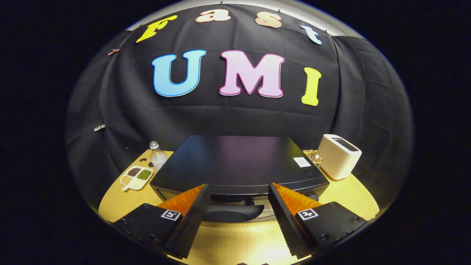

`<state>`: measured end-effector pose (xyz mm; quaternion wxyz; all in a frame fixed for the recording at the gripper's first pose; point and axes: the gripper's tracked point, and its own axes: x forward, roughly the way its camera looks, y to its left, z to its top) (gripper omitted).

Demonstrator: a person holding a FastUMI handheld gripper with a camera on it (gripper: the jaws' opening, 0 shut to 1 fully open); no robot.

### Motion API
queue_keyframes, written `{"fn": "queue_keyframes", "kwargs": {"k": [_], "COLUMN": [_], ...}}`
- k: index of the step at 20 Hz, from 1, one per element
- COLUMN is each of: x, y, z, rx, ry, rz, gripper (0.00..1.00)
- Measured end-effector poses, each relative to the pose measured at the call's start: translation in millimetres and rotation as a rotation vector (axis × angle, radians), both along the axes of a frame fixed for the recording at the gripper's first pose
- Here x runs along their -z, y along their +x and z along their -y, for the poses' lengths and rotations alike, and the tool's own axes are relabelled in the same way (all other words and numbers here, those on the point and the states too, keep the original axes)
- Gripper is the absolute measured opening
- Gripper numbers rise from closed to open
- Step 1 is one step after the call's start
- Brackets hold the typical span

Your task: Open the toaster oven, put the food inside, and close the toaster oven door.

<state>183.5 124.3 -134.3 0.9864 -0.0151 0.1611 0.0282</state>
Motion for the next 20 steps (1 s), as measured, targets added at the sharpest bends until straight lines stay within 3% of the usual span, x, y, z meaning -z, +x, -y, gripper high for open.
{"fn": "queue_keyframes", "kwargs": {"k": [8, 20], "x": [13, 44], "y": [-11, -86], "z": [-4, 3], "rx": [-0.019, -0.051], "ry": [0.042, 0.023], "rz": [-0.033, -0.095], "gripper": [0.95, 0.95]}}
